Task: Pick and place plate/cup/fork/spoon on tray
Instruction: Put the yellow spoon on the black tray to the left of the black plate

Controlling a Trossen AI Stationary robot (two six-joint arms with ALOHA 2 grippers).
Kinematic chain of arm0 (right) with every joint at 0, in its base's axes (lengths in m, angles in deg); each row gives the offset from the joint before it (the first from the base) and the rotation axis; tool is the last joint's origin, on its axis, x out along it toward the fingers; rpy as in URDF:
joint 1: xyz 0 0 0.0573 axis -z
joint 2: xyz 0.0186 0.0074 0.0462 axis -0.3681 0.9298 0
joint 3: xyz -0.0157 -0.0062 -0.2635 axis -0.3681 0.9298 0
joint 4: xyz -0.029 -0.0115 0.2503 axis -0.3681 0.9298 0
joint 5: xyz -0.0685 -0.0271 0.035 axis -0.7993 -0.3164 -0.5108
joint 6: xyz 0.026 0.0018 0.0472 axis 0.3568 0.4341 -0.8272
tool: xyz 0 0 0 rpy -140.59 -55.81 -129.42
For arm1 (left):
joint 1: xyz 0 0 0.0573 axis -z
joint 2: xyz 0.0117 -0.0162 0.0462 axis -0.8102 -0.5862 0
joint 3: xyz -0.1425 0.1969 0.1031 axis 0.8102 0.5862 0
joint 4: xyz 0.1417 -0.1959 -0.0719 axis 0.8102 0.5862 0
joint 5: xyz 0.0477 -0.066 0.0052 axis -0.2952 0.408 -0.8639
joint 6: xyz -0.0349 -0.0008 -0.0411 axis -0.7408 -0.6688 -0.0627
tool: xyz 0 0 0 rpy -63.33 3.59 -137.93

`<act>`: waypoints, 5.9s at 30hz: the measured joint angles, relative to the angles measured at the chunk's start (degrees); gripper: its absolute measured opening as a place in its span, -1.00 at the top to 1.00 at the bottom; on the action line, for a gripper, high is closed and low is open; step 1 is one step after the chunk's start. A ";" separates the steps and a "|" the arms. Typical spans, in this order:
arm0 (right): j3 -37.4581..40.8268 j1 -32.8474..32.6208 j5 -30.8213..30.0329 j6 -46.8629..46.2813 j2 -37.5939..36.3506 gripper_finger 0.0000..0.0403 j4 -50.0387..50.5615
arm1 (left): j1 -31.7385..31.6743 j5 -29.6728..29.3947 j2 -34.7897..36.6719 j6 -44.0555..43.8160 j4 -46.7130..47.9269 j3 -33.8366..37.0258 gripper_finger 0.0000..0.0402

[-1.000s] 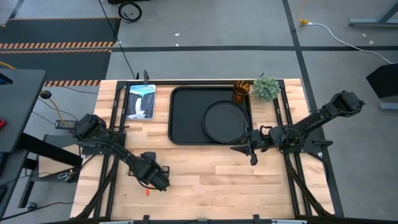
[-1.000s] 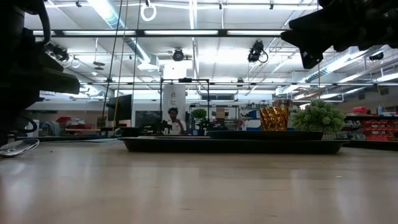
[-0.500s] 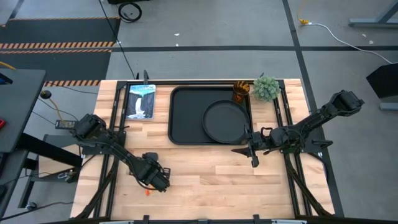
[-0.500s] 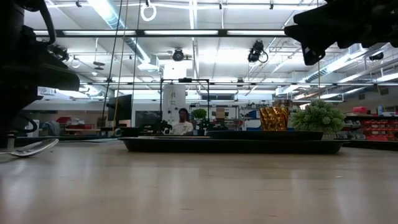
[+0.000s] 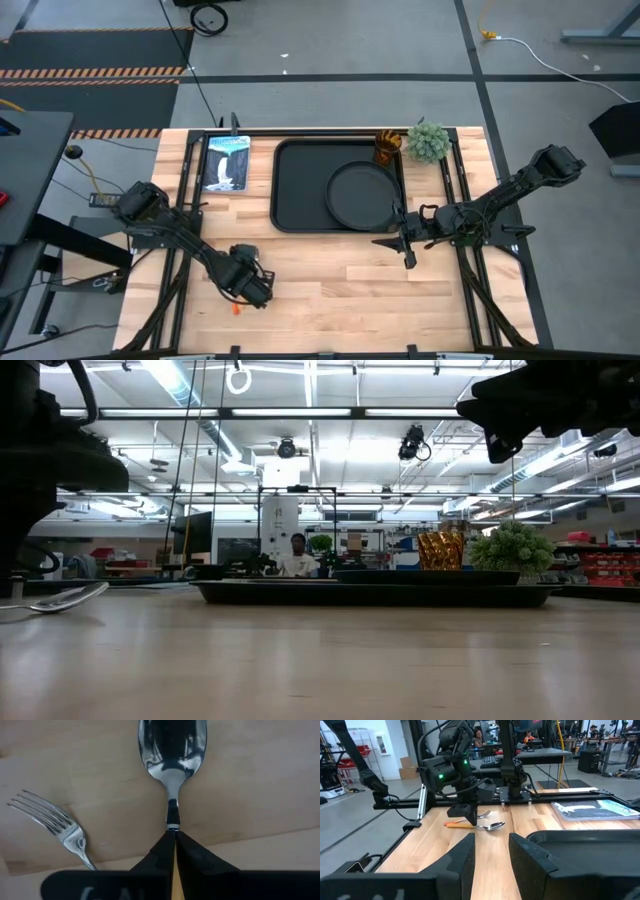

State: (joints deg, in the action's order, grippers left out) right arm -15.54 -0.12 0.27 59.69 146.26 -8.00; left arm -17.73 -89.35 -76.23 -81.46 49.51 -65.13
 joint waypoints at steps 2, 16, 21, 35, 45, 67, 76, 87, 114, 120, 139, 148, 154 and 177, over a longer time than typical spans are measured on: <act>0.00 0.00 0.00 0.04 0.01 0.38 -0.36 | 0.00 -1.18 0.65 -0.02 0.24 0.14 0.91; 0.00 0.02 0.00 0.04 0.02 0.38 -1.26 | -0.22 -0.81 0.86 -0.32 0.86 0.16 0.34; 0.00 0.02 0.02 -0.16 0.02 0.38 -1.28 | -0.22 -1.75 0.86 0.07 0.88 0.16 0.19; 0.00 -0.63 0.24 -0.09 0.02 0.38 -1.50 | -0.26 -0.25 1.41 -0.82 -7.94 6.07 0.30; 0.00 -0.63 0.22 0.25 0.02 0.38 -2.42 | -0.37 1.72 1.49 -1.12 -7.79 5.81 0.66; 0.00 -0.61 0.20 1.15 0.02 0.38 -2.49 | -18.62 -9.64 2.41 22.19 5.05 -10.27 0.74; 0.00 -0.61 0.20 1.13 0.02 0.38 -2.51 | -34.15 -12.49 1.97 35.81 -7.25 -11.14 0.73; 0.00 -0.61 -0.67 1.13 0.02 0.38 -2.59 | -46.71 -11.49 -2.18 48.00 -25.48 -11.25 0.72; -0.02 -0.61 -1.29 1.55 0.04 0.38 -2.33 | -55.42 8.04 -6.76 60.13 -21.36 -11.20 0.18; -0.02 -0.61 -1.66 2.91 0.04 0.38 -2.65 | -54.55 2.41 -6.04 63.35 -16.36 -11.18 0.22; -0.02 -0.61 -1.97 2.84 0.07 0.38 -3.16 | -46.60 2.76 -10.64 58.80 -18.03 -11.18 0.29; -0.02 -0.61 -1.97 2.84 0.07 0.38 -3.45 | -44.94 2.76 -10.64 56.84 -19.27 -11.18 0.29; -0.02 -0.61 -1.96 2.81 0.07 0.38 -3.44 | -44.27 3.32 -10.64 55.75 -19.67 -11.18 0.29; 0.00 -0.62 -1.95 2.65 0.07 0.38 -3.40 | -38.63 10.01 -5.11 53.93 -17.30 -11.18 0.30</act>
State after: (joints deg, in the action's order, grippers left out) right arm -15.54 -0.73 -1.67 62.35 146.33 -11.40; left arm -56.36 -79.34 -81.34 -27.53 32.21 -76.31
